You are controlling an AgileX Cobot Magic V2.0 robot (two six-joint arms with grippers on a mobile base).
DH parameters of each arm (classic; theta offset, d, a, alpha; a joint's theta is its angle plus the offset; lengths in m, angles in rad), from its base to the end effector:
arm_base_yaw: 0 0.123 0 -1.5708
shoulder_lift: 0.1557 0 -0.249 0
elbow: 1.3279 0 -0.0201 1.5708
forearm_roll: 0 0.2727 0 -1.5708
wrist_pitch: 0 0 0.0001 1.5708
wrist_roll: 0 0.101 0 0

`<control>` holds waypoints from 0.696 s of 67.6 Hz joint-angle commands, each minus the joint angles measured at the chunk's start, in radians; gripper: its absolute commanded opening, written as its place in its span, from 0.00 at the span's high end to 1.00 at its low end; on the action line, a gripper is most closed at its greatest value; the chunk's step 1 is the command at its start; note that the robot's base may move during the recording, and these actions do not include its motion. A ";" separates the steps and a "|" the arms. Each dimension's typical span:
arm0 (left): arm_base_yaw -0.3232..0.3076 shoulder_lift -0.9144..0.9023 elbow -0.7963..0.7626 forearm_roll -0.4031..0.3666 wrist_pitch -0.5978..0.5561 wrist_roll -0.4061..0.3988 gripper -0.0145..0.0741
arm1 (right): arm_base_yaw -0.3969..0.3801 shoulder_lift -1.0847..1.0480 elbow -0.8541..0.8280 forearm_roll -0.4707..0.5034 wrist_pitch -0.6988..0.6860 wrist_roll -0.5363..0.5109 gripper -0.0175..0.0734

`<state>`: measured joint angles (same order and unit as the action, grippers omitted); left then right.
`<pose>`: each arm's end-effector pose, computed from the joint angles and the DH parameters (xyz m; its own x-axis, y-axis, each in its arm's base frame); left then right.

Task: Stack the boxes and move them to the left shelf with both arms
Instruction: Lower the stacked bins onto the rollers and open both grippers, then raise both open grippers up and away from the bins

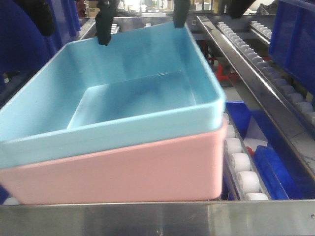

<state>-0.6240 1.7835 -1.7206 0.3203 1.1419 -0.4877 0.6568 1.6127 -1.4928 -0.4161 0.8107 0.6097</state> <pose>0.3462 -0.2136 0.2958 -0.8343 0.1952 -0.5156 0.1782 0.9805 0.0828 0.3265 0.2143 0.3091 -0.6701 -0.1436 -0.7283 -0.2260 0.9740 0.0159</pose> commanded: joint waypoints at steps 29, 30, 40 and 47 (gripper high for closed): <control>-0.144 -0.238 0.043 0.108 0.022 0.035 0.84 | 0.002 -0.247 0.168 -0.056 -0.037 -0.013 0.74; -0.152 -0.250 0.061 0.115 0.017 0.033 0.84 | 0.002 -0.255 0.184 -0.056 -0.042 -0.013 0.74; -0.204 -0.376 0.251 0.119 -0.087 0.028 0.84 | 0.002 -0.357 0.303 -0.056 -0.119 -0.013 0.74; -0.234 -0.493 0.430 0.115 -0.227 0.000 0.84 | 0.002 -0.437 0.401 -0.056 -0.187 -0.013 0.74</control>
<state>-0.8345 1.3951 -1.3686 0.4017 1.0393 -0.4633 0.6568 1.2460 -1.1083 -0.4285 0.7199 0.6072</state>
